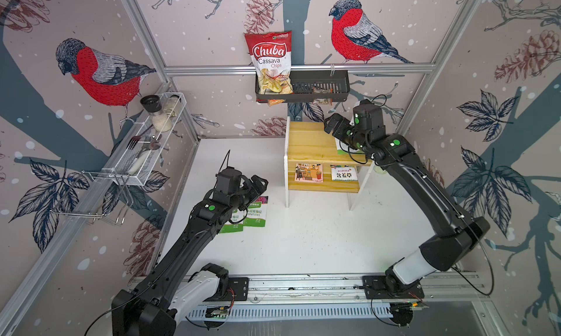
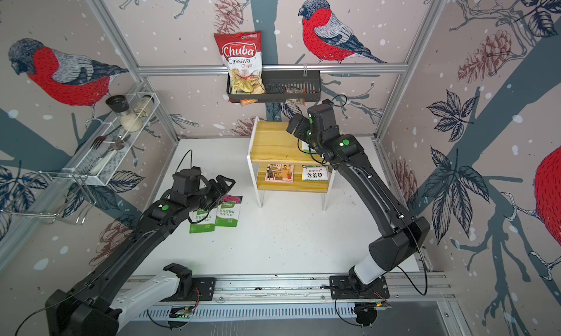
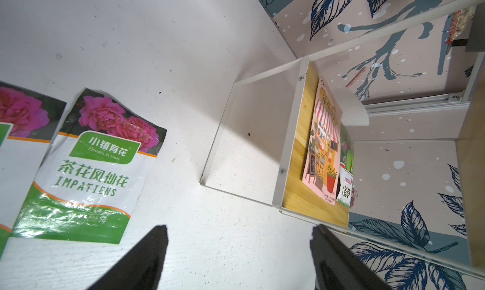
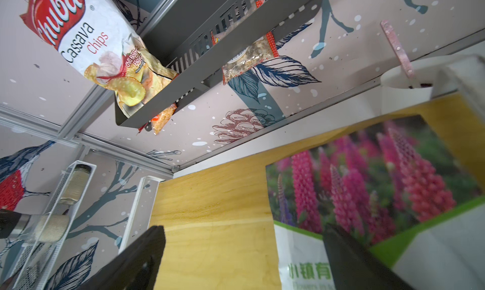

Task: Take the seed bag off the shelf
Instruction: Pick up the seed packet from the shelf.

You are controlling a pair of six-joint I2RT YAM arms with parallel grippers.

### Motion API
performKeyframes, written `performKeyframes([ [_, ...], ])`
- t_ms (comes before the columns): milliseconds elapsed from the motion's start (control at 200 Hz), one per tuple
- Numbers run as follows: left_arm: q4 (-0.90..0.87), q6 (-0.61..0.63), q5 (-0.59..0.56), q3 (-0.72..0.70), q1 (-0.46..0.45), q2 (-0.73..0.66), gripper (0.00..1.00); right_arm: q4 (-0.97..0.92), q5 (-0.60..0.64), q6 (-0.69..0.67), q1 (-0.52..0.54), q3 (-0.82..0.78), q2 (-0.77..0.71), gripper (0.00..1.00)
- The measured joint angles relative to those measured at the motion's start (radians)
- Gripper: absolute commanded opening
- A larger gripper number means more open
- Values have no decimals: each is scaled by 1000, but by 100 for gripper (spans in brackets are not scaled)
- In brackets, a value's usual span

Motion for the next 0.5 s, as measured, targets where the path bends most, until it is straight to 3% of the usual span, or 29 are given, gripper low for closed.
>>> performKeyframes([
  [500, -5, 15, 3, -8, 2, -7, 89, 33, 39, 109, 109, -67, -57, 100],
])
